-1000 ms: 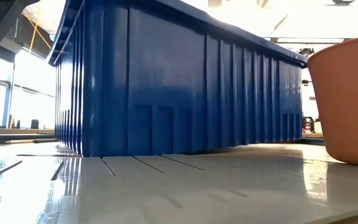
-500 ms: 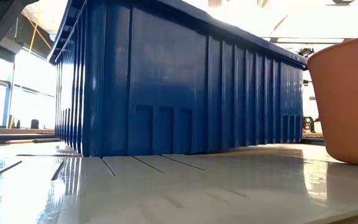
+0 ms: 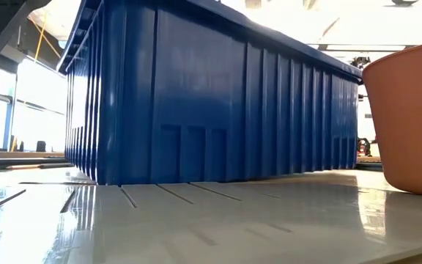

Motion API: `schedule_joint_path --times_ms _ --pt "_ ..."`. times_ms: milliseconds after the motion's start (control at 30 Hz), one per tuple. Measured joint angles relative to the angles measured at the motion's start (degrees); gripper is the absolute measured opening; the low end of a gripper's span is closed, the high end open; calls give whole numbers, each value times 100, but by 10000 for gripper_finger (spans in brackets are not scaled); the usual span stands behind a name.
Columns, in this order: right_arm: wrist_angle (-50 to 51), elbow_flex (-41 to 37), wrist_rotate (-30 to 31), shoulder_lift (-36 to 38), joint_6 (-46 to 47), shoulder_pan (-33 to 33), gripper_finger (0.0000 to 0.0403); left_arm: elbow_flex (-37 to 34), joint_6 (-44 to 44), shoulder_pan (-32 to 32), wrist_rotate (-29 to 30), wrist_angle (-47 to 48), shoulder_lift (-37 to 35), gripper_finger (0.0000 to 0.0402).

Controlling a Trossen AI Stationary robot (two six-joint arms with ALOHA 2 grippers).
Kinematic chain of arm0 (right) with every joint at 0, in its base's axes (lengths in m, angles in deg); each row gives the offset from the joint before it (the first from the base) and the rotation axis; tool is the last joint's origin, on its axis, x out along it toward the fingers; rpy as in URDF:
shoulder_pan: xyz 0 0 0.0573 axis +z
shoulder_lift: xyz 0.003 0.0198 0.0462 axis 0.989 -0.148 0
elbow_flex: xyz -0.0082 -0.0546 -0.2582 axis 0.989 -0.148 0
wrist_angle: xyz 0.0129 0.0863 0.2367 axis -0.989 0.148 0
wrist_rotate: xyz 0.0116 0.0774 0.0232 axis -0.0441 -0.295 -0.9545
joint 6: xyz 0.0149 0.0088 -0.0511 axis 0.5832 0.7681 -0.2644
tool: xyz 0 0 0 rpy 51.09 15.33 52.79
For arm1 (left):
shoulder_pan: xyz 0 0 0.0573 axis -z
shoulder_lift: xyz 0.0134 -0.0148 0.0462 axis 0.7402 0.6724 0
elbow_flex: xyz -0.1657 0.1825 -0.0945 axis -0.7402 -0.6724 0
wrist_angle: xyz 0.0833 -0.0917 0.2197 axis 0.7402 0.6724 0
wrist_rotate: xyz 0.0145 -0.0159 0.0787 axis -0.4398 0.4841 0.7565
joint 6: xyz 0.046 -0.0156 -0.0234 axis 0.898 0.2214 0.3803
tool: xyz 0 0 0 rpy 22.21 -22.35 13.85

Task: Sort blocks
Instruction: Put the pink block into the orange bin, then adjust the blue bin

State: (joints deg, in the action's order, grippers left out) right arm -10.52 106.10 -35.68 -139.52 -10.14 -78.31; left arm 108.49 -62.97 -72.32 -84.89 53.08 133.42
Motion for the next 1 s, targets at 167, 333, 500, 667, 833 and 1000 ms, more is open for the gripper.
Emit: schedule_joint_path --times_ms 167,333,500,667,833,1000 --pt "-787 -1919 -358 471 1548 1184 97 0 343 -74 57 413 -56 209" --pt "-1343 -3342 -380 652 3066 1914 97 0 534 -86 235 537 -87 209" --pt "-1948 -4271 -502 587 3914 2253 97 0 601 -86 251 601 -87 209" --pt "-2140 -4886 -564 532 4574 2441 97 0 617 -97 271 795 -87 209" --pt "-1904 -5088 -543 531 5003 2463 151 0 518 -97 676 999 -84 209" --pt "-1755 -5085 -579 535 5045 2463 179 0 314 -153 1517 1502 -84 209"
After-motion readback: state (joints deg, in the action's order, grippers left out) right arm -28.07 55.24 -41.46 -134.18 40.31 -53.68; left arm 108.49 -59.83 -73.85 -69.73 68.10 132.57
